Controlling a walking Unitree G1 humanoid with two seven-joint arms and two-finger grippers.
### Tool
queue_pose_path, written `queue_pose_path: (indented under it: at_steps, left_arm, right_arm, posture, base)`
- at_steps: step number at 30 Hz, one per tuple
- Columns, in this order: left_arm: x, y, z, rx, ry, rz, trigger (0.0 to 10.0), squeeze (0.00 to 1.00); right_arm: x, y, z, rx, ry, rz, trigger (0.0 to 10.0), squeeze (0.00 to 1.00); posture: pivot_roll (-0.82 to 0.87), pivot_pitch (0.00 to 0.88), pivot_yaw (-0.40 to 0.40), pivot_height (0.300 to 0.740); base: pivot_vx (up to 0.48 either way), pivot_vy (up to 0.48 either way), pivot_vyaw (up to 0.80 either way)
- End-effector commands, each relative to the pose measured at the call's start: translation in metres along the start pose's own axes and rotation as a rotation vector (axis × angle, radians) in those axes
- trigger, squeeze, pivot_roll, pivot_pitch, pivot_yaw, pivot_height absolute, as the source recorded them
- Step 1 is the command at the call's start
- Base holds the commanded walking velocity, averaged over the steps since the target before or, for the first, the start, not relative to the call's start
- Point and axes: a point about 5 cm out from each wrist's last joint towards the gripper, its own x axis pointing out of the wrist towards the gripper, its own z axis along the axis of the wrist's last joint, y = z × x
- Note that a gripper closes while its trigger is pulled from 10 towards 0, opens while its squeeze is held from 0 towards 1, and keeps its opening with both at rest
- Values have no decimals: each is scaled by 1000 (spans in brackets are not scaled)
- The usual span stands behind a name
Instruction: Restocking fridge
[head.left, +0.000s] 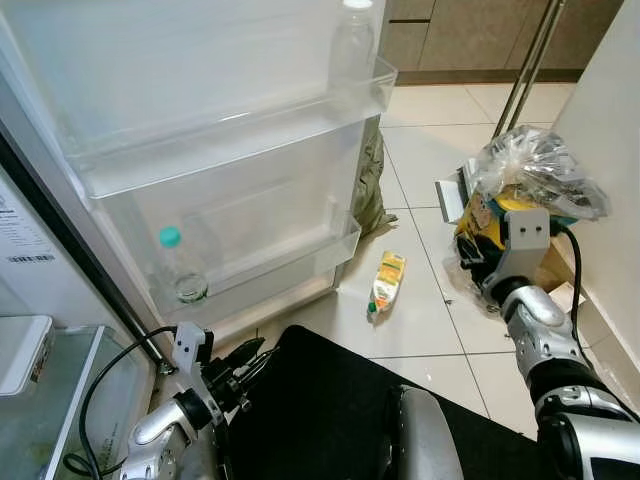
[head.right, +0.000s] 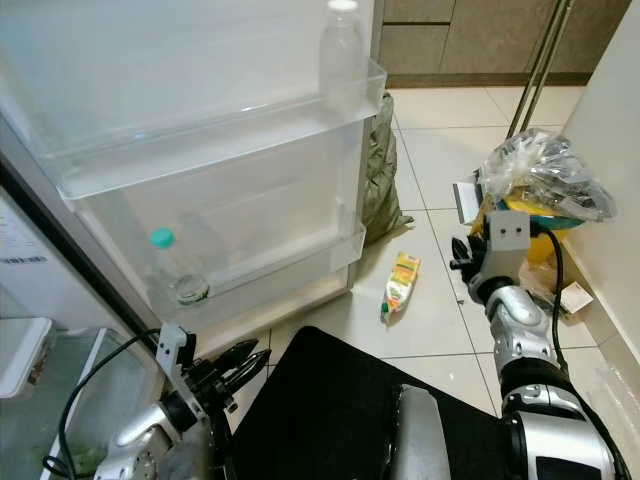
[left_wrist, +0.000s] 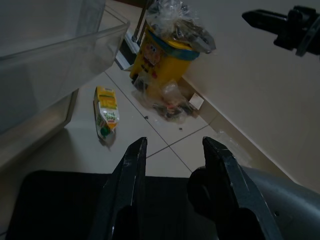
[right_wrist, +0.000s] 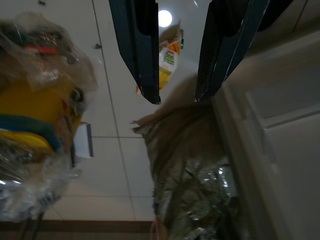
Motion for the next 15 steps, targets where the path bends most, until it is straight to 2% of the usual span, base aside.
queue_pose_path:
  at_steps: [1, 3, 5, 6, 8, 9, 10, 11, 12, 13, 15]
  left_arm:
    - [-1, -2, -7, -6, 18, -2, 10000, 0]
    - [-1, -2, -7, -6, 19, -2, 10000, 0]
    - [0, -2, -10, -10, 24, 6, 10000, 0]
    - [0, -2, -10, -10, 24, 6, 10000, 0]
    - [-1, -2, -15, -21, 39, 23, 10000, 0]
    - [-1, -2, -15, -21, 39, 23, 10000, 0]
    - [-4, -2, -21, -34, 55, 43, 10000, 0]
    - [-6, -2, -24, -46, 64, 57, 10000, 0]
    - [-6, -2, -24, -46, 64, 57, 10000, 0]
    - [-12, -1, -30, -64, 81, 86, 10000, 0]
    - [-18, 2, -36, -83, 96, 135, 10000, 0]
  right_arm:
    - [-12, -14, -20, 14, 86, -71, 10000, 0]
    - [-14, -17, -24, 10, 106, -89, 10000, 0]
    - [-26, -24, -45, 7, 199, -144, 10000, 0]
    - [-26, -24, -45, 7, 199, -144, 10000, 0]
    - [-44, -29, -73, 13, 308, -195, 10000, 0]
    - [-44, -29, -73, 13, 308, -195, 10000, 0]
    - [-58, -31, -91, 34, 367, -223, 10000, 824]
    - [-66, -31, -99, 61, 392, -226, 10000, 1000]
    - [-66, -31, -99, 61, 392, -226, 10000, 1000]
    - [-78, -31, -113, 71, 441, -235, 10000, 1000]
    - [-90, -30, -127, 61, 503, -250, 10000, 1000]
  posture:
    - [-21, 118, -16, 450]
    - [-21, 118, -16, 450]
    - [-23, 114, -19, 450]
    - [-23, 114, -19, 450]
    - [-27, 109, -25, 450]
    - [-27, 109, -25, 450]
    - [-28, 107, -27, 450]
    - [-31, 102, -28, 450]
    - [-31, 102, -28, 450]
    - [-31, 98, -29, 450]
    - [-31, 94, -32, 450]
  base:
    - [0, 0, 0]
    - [0, 0, 0]
    - [0, 0, 0]
    - [0, 0, 0]
    - [0, 0, 0]
    - [0, 0, 0]
    - [0, 0, 0]
    - [0, 0, 0]
    - [0, 0, 0]
    - [0, 0, 0]
    - [0, 0, 0]
